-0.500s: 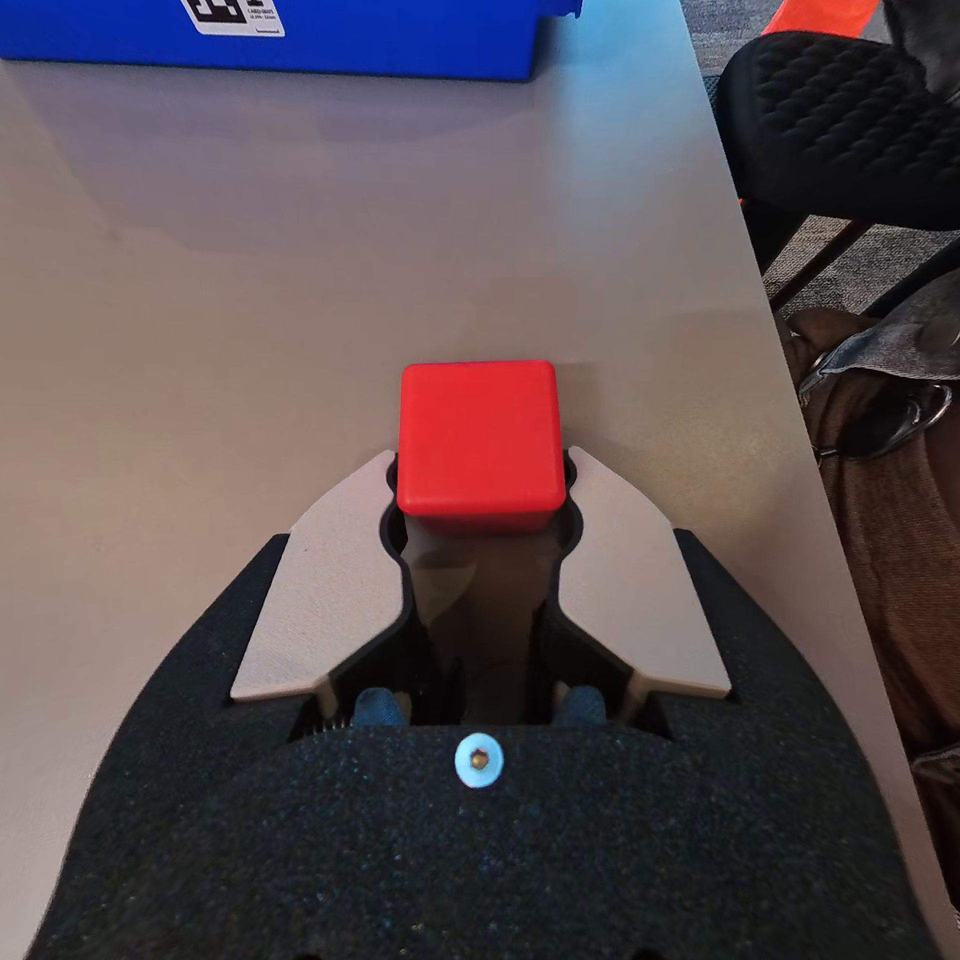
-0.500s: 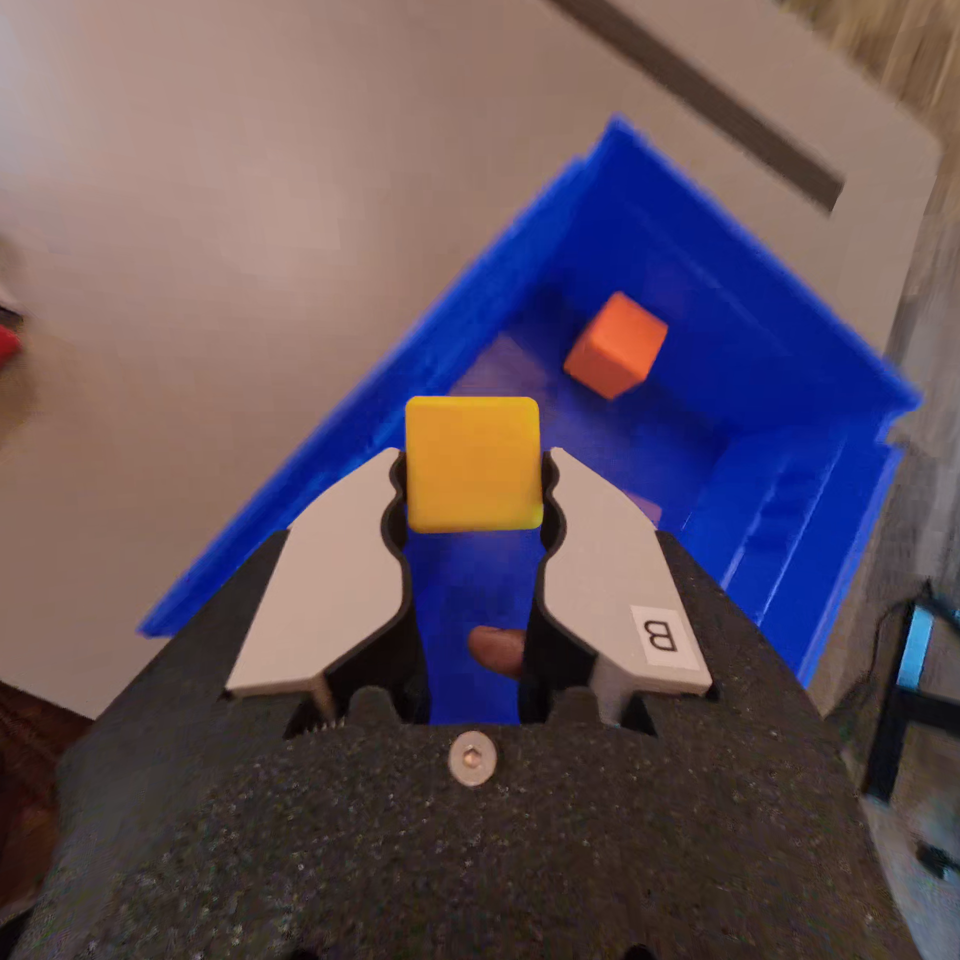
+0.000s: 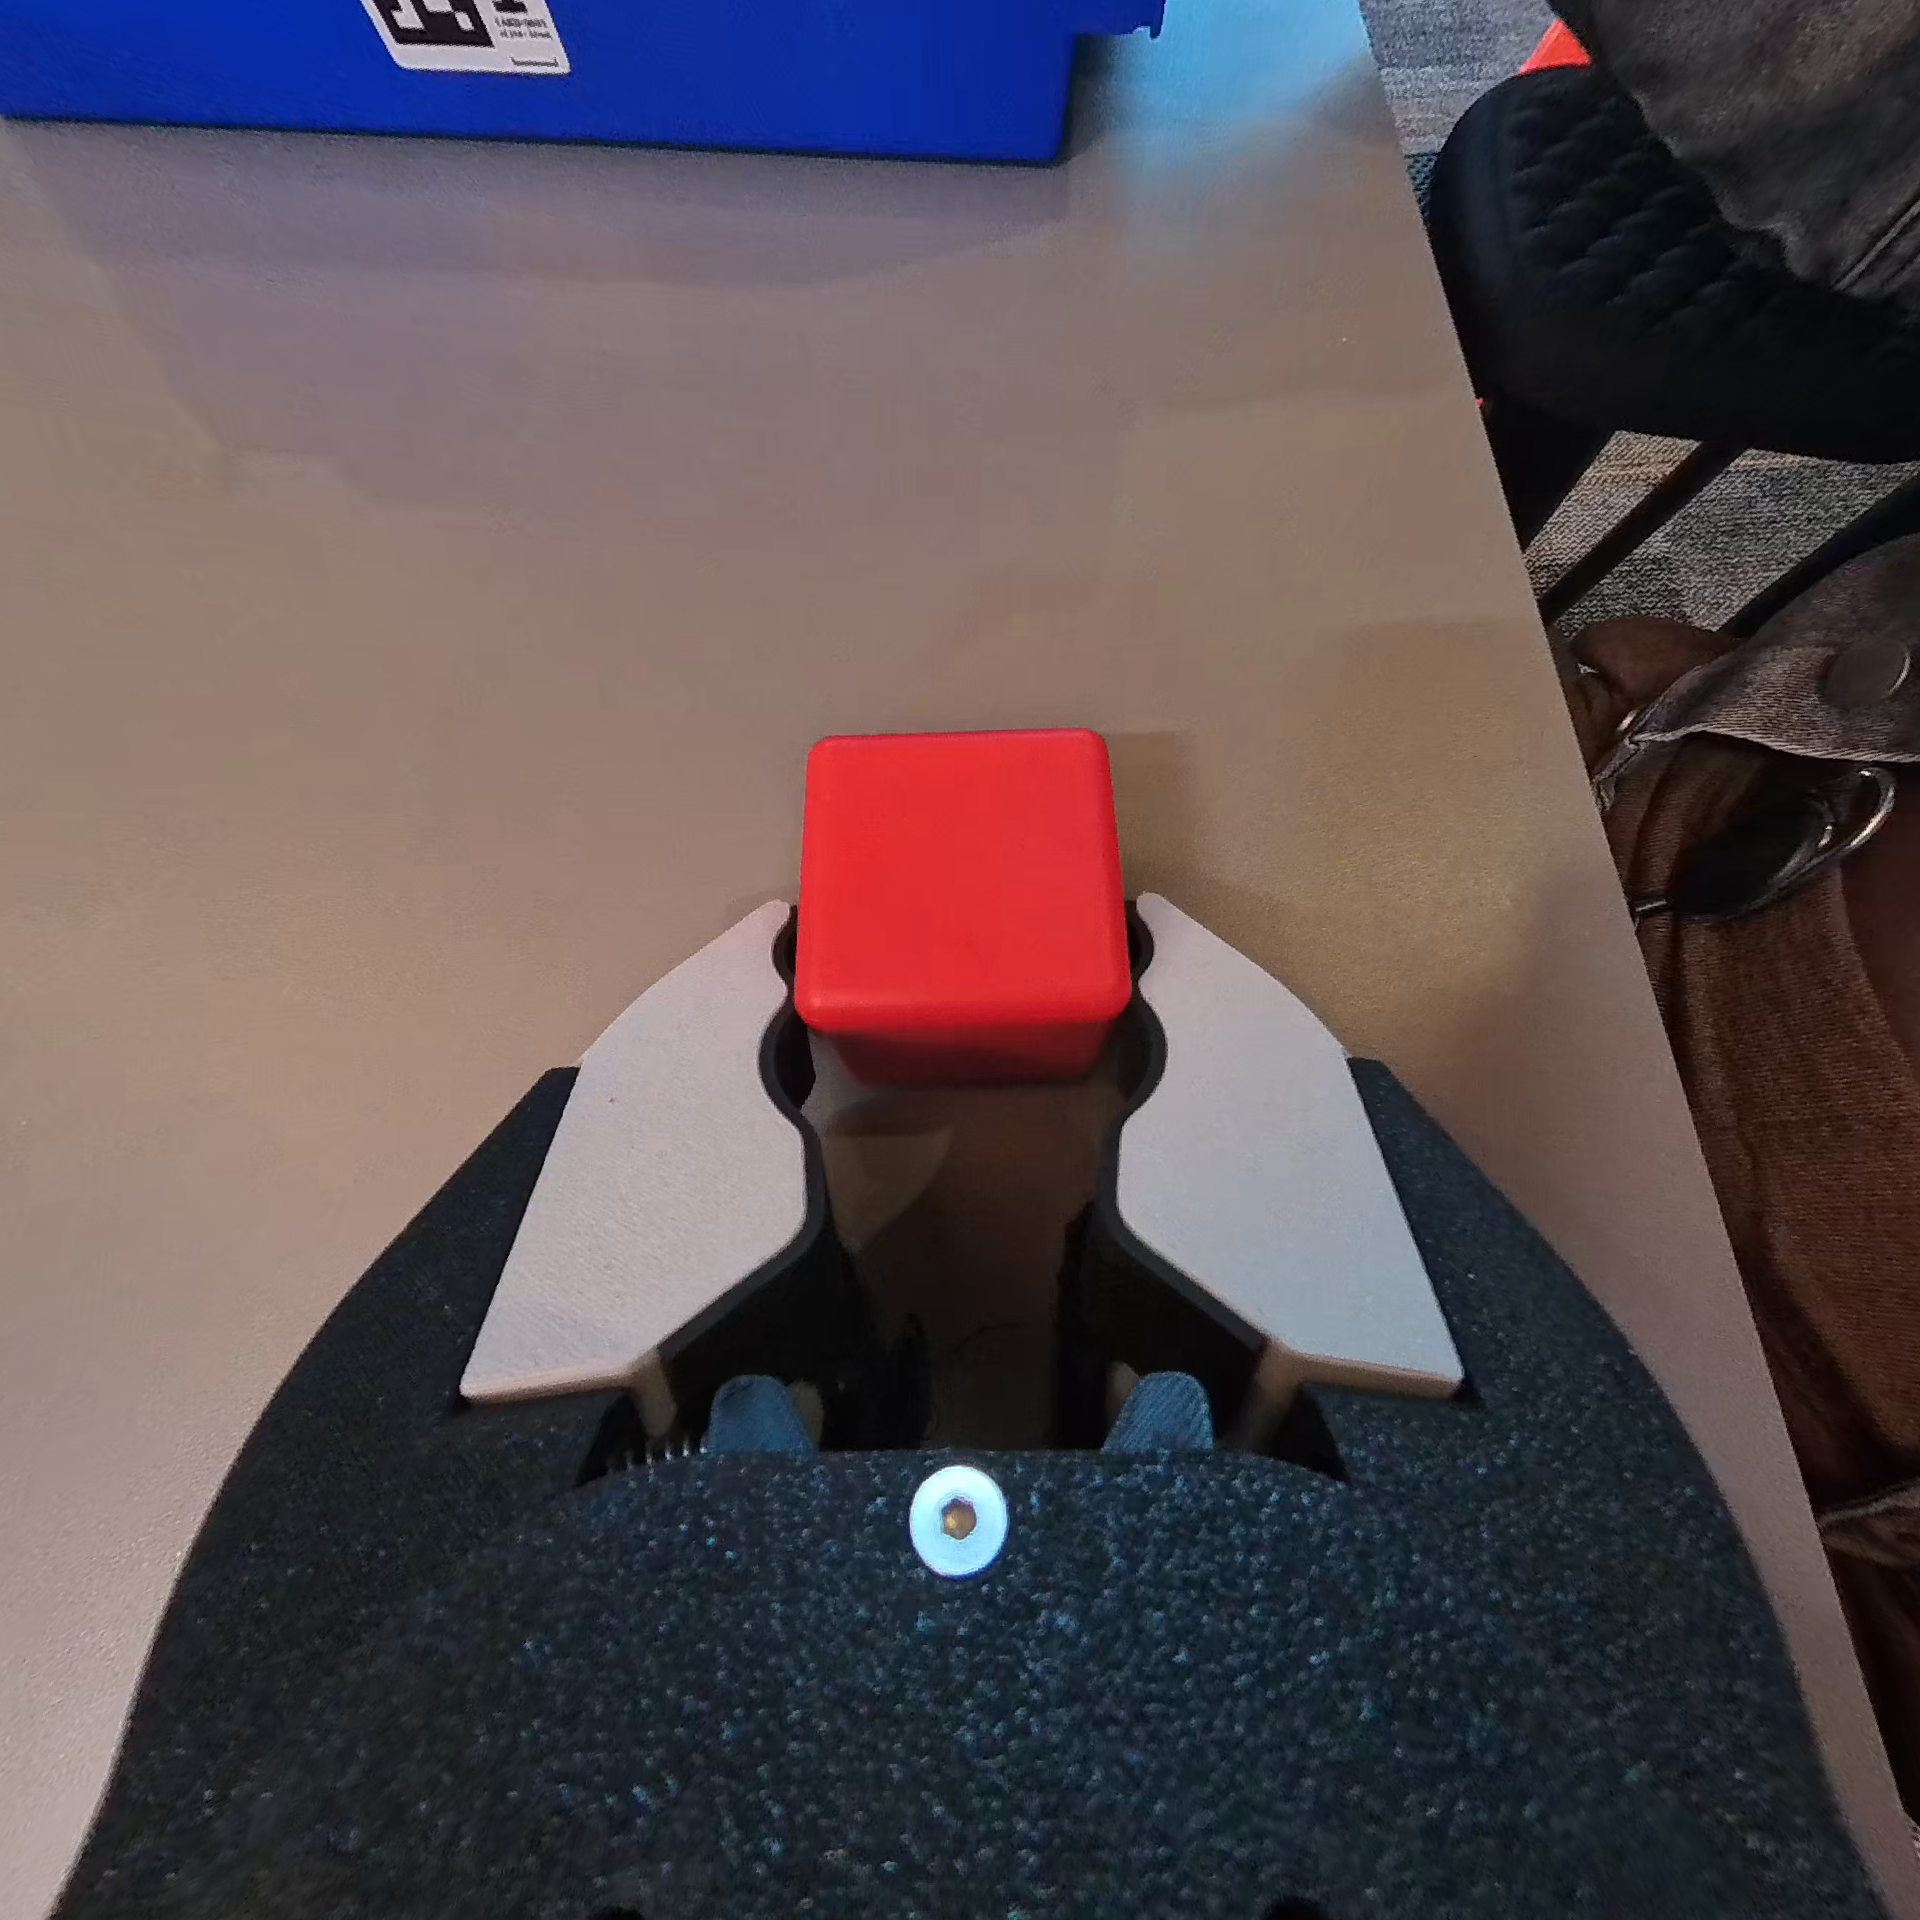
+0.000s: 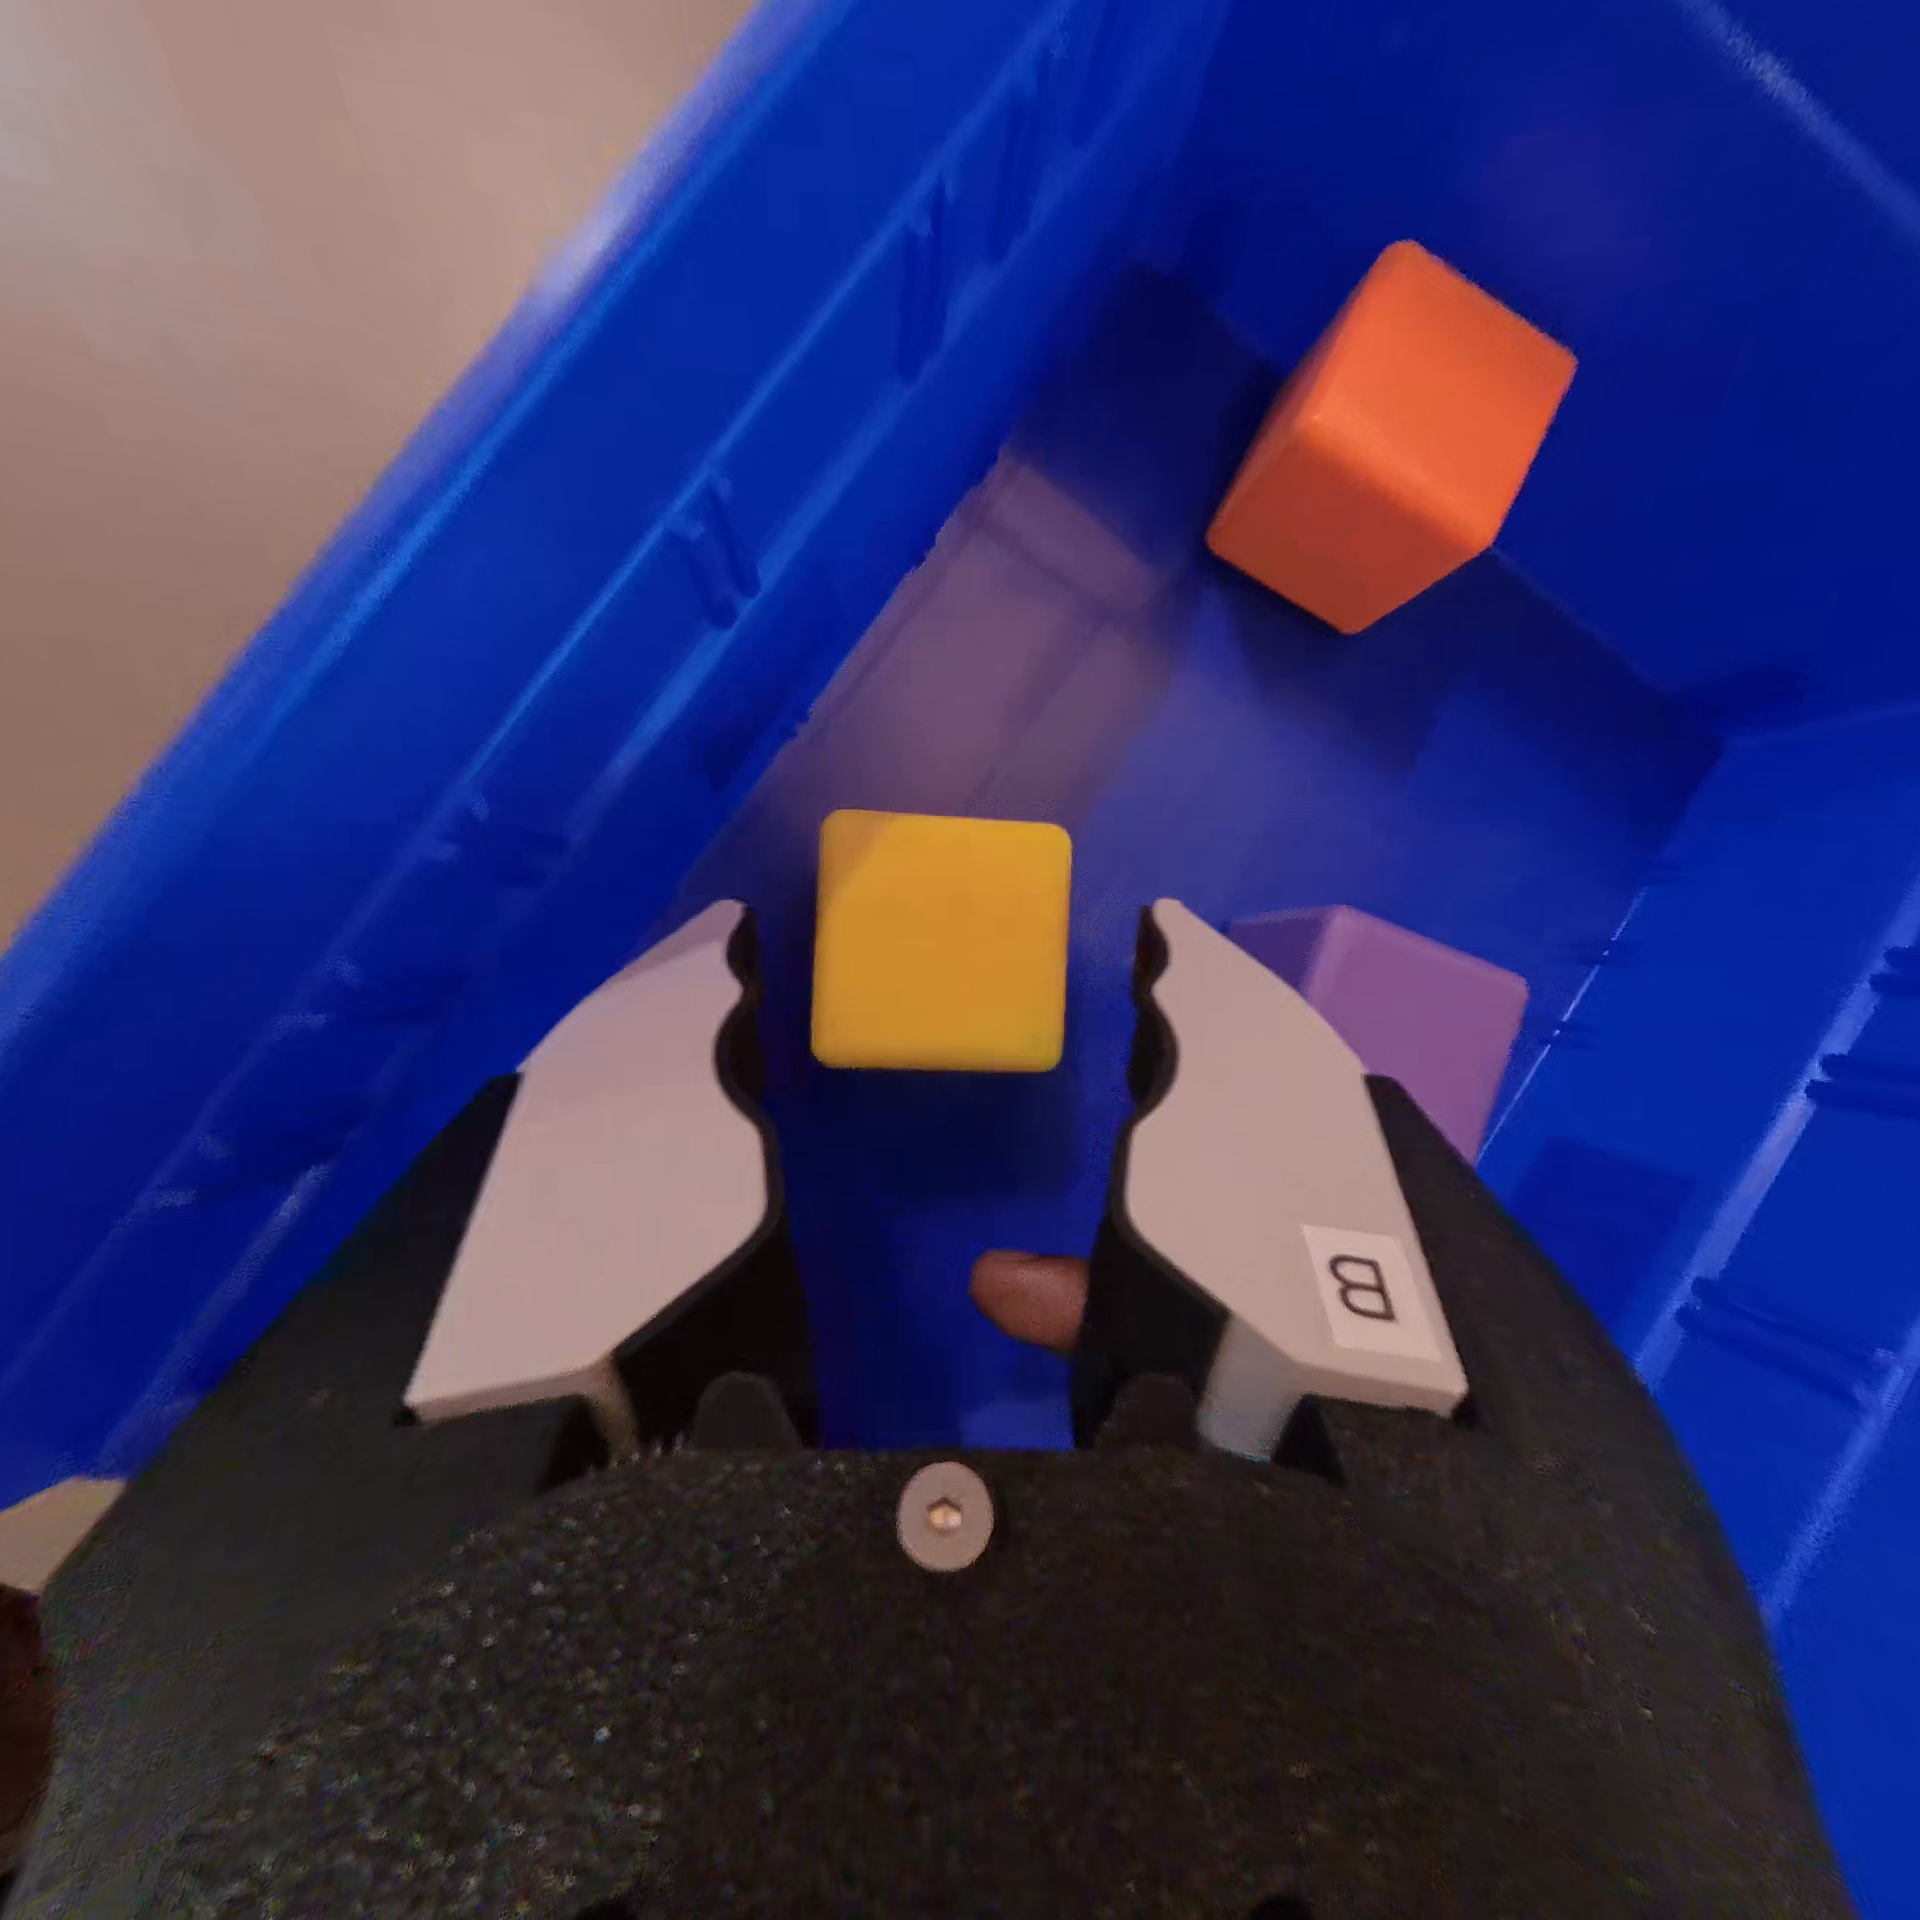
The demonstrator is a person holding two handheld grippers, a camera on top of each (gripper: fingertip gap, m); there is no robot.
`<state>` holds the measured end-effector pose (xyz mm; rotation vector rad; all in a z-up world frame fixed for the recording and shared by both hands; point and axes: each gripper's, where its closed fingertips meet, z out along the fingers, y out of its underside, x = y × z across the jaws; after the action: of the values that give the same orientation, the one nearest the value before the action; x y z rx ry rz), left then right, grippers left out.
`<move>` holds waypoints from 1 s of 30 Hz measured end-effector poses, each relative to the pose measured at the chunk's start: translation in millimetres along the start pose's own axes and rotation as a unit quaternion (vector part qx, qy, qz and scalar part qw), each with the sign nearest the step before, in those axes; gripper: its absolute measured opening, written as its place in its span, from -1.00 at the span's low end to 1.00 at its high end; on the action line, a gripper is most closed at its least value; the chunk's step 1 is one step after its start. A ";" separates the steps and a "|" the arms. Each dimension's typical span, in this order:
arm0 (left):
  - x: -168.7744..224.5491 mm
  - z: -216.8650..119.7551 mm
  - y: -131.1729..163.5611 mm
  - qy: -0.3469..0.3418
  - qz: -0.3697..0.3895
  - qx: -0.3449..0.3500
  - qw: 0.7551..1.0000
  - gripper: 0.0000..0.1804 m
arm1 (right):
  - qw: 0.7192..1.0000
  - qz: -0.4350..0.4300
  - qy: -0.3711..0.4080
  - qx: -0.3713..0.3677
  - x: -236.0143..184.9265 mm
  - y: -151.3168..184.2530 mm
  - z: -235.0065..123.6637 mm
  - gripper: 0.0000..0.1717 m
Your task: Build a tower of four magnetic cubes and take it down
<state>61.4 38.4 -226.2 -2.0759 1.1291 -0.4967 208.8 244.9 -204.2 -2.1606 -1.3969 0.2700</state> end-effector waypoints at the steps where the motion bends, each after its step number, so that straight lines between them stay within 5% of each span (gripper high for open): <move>1: 0.0 0.0 0.0 0.000 0.000 0.000 1.000 -0.38 | 1.000 0.010 -0.004 0.017 0.9 -4.3 -6.7 -0.10; 7: -0.6 -0.1 -0.4 0.000 0.004 0.001 1.000 -0.35 | 0.960 0.031 -0.027 0.279 -12.2 -74.9 -109.2 -0.03; 10: -2.6 -2.1 -4.2 -0.013 0.012 0.014 1.000 0.19 | 0.925 -0.034 -0.094 0.366 -64.0 -102.4 -158.1 -0.03; 13: 1.0 -9.6 -13.3 -0.008 0.011 0.048 0.999 0.61 | 0.905 -0.124 -0.150 0.377 -126.8 -111.3 -172.1 -0.03; 20: 11.9 -45.6 -40.4 0.025 0.018 0.160 0.987 0.62 | 0.918 -0.272 -0.209 0.201 -235.8 -88.7 -83.7 -0.06; 23: 12.8 -62.7 -47.8 0.031 0.018 0.203 0.978 0.62 | 0.924 -0.322 -0.179 0.102 -248.0 -72.2 -34.2 -0.06; 27: 8.2 -76.0 -53.7 0.021 0.015 0.240 0.970 0.62 | 0.920 -0.344 -0.182 0.056 -257.5 -68.8 -1.3 -0.15; 30: 7.5 -77.5 -55.4 0.016 0.018 0.247 0.969 0.62 | 0.913 -0.359 -0.190 0.047 -261.0 -66.6 10.7 -0.43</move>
<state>48.8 21.1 -133.0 -1.6160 0.9423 -0.7155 37.2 37.1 -209.0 -1.4199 -2.2332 0.4685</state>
